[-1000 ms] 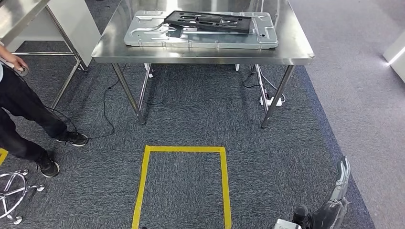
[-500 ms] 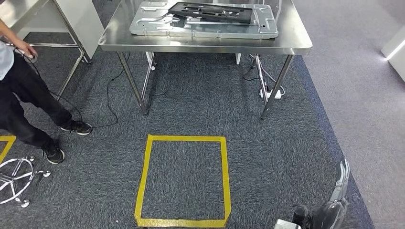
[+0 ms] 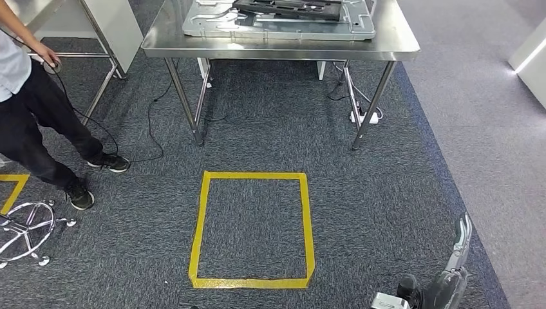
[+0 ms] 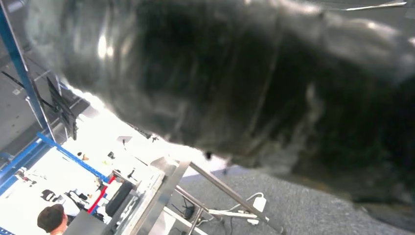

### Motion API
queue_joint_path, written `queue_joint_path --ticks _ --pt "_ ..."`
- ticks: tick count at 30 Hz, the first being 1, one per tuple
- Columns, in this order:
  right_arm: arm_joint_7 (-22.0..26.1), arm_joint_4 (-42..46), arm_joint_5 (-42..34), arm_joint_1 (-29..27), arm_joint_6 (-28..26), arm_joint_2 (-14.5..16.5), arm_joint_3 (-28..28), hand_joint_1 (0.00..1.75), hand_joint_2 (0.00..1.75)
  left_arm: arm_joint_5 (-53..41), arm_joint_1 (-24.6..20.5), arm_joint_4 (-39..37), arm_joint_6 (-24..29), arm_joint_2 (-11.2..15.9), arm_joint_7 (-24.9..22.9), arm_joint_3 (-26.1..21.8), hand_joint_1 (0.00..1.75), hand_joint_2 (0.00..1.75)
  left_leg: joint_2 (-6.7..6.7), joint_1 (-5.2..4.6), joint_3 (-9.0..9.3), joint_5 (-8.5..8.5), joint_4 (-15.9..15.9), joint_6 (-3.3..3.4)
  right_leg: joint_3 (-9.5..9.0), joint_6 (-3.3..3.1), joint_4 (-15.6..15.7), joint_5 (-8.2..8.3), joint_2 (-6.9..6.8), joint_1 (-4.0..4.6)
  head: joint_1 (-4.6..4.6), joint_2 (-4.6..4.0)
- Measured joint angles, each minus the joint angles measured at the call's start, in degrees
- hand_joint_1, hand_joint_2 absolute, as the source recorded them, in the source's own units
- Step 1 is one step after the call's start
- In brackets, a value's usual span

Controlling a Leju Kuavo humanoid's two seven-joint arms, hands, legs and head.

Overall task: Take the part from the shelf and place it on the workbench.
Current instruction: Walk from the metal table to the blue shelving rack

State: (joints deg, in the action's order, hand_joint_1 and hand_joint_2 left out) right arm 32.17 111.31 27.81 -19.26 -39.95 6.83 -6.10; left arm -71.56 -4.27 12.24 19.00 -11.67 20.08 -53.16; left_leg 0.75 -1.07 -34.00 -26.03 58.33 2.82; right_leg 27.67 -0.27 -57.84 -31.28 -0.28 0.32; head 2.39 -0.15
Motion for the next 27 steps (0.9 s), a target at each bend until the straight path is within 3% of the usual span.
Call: queue_joint_path --ticks 2,3,5,7,8,9,10,12,14,15,18,20,22,23,24,25,27 --pt "-0.12 -0.13 -0.01 -0.26 0.08 -0.03 0.09 0.00 0.00 0.04 0.01 0.00 0.04 -0.03 0.14 -0.04 0.00 0.00 -0.05 0.11 -0.31 0.20 0.14 -0.73 0.14 -0.49 0.92 0.62 -0.05 -0.17 -0.01 0.00" --pt "-0.25 -0.23 -0.01 -0.37 0.17 -0.06 0.11 0.00 0.00 0.05 0.03 0.00 0.08 -0.04 0.16 -0.09 0.00 0.00 -0.13 0.16 -0.63 -0.55 0.78 -1.12 0.30 -0.78 1.23 1.13 -0.11 -0.33 -0.05 0.00" --pt "-0.69 -0.60 0.00 -0.58 0.37 -0.13 0.13 0.00 0.00 0.07 0.09 0.00 0.14 -0.04 0.16 -0.18 0.00 0.00 -0.32 0.50 -2.14 -4.31 4.92 -1.90 0.85 -1.32 1.58 2.05 -0.20 -0.53 -0.12 0.00" --pt "-1.29 -1.18 0.02 -0.88 0.49 -0.19 0.17 0.00 0.00 0.09 0.13 0.00 0.15 -0.04 0.16 -0.24 0.00 0.00 -0.36 1.01 -4.12 -8.28 11.51 -2.58 1.75 -1.51 1.41 2.69 -0.06 -0.52 -0.16 0.00" --pt "-1.66 -1.57 0.02 -1.04 0.64 -0.21 0.22 0.00 0.00 0.13 0.16 0.00 0.15 -0.04 0.16 -0.28 0.00 0.00 -0.36 1.25 -4.50 -8.99 13.73 -2.86 2.26 -1.41 1.25 2.97 0.10 -0.56 -0.16 0.00" --pt "-2.06 -2.05 -0.07 -1.18 0.90 -0.21 0.33 0.00 0.00 0.17 0.18 0.00 0.15 -0.04 0.15 -0.33 0.00 0.00 -0.37 1.50 -3.91 -8.58 14.00 -3.10 2.79 -1.26 1.01 3.21 0.37 -0.63 -0.17 0.00" --pt "-2.46 -2.63 -0.29 -1.29 1.25 -0.21 0.50 0.00 0.00 0.22 0.20 0.00 0.15 -0.04 0.15 -0.41 0.00 0.00 -0.45 1.74 -2.22 -7.29 12.07 -3.27 3.31 -1.06 0.71 3.42 0.74 -0.75 -0.17 0.00" --pt "-2.94 -4.01 -1.29 -1.35 2.28 -0.20 1.11 0.00 0.00 0.29 0.20 0.00 0.18 -0.04 0.13 -0.60 0.00 0.00 -1.65 2.14 3.03 -4.84 4.32 -3.40 4.26 -0.61 -0.01 3.70 1.55 -0.96 -0.17 0.00" --pt "-3.07 -5.98 -2.68 -1.26 3.94 -0.03 2.25 0.00 0.00 0.38 0.27 0.00 0.20 -0.07 0.09 -0.84 0.00 0.00 -3.04 2.14 5.90 -4.13 -0.53 -3.05 4.96 0.04 -0.50 4.07 2.32 -1.06 -0.15 0.00" --pt "-3.10 -7.26 -3.28 -1.17 5.08 0.20 3.13 0.00 0.00 0.45 0.28 0.00 0.21 -0.08 0.06 -0.97 0.00 0.00 -3.26 2.00 6.03 -4.25 -0.99 -2.76 5.22 0.48 -0.53 4.37 2.70 -1.09 -0.14 0.00" --pt "-2.42 -12.69 -4.14 -0.57 9.33 1.38 7.87 0.00 0.00 0.60 0.26 0.00 0.23 -0.14 -0.02 -1.26 0.00 0.00 -2.02 2.01 5.67 -3.30 -1.64 -1.45 5.81 1.55 -1.05 4.47 3.03 -1.19 -0.07 0.00" --pt "-1.24 -16.69 -4.03 0.25 11.88 2.21 11.72 0.00 0.00 0.62 0.29 0.00 0.25 -0.19 -0.02 -1.32 0.00 0.00 -0.94 2.10 5.35 -2.51 -2.22 -0.48 7.64 1.94 -5.02 1.59 1.93 -1.28 0.04 0.00" --pt "-1.28 -20.58 -3.97 1.36 15.04 3.12 15.30 0.00 0.00 0.61 0.41 0.00 0.26 -0.20 -0.09 -1.41 0.00 0.00 0.20 1.80 4.65 -2.12 -2.23 -0.03 10.69 2.33 -12.11 -2.30 1.17 -1.32 0.08 0.00" --pt "-1.63 -23.11 -4.02 2.12 16.99 3.56 17.44 0.00 0.00 0.60 0.48 0.00 0.24 -0.20 -0.17 -1.47 0.00 0.00 0.83 1.67 4.27 -1.97 -2.18 0.01 11.63 2.49 -14.75 -3.30 1.07 -1.37 0.09 0.00" --pt "-1.87 -26.26 -4.12 3.12 18.90 3.99 19.87 0.00 0.00 0.59 0.52 0.00 0.22 -0.20 -0.27 -1.53 0.00 0.00 1.44 1.57 3.94 -1.85 -2.13 0.02 11.58 2.60 -15.52 -3.26 0.99 -1.44 0.08 0.00" --pt "-1.57 -30.26 -4.20 4.42 20.70 4.33 22.80 0.00 0.00 0.57 0.54 0.00 0.20 -0.21 -0.38 -1.58 0.00 0.00 2.02 1.52 3.66 -1.76 -2.02 -0.02 10.32 2.64 -14.01 -2.27 0.79 -1.51 0.08 0.00" --pt "0.83 -40.06 -3.80 7.58 23.14 4.64 29.86 0.00 0.00 0.46 0.53 0.00 0.17 -0.27 -0.62 -1.64 0.00 0.00 2.95 1.41 3.36 -1.69 -1.59 -0.19 5.39 2.44 -6.19 0.48 -0.84 -1.52 0.08 0.00"
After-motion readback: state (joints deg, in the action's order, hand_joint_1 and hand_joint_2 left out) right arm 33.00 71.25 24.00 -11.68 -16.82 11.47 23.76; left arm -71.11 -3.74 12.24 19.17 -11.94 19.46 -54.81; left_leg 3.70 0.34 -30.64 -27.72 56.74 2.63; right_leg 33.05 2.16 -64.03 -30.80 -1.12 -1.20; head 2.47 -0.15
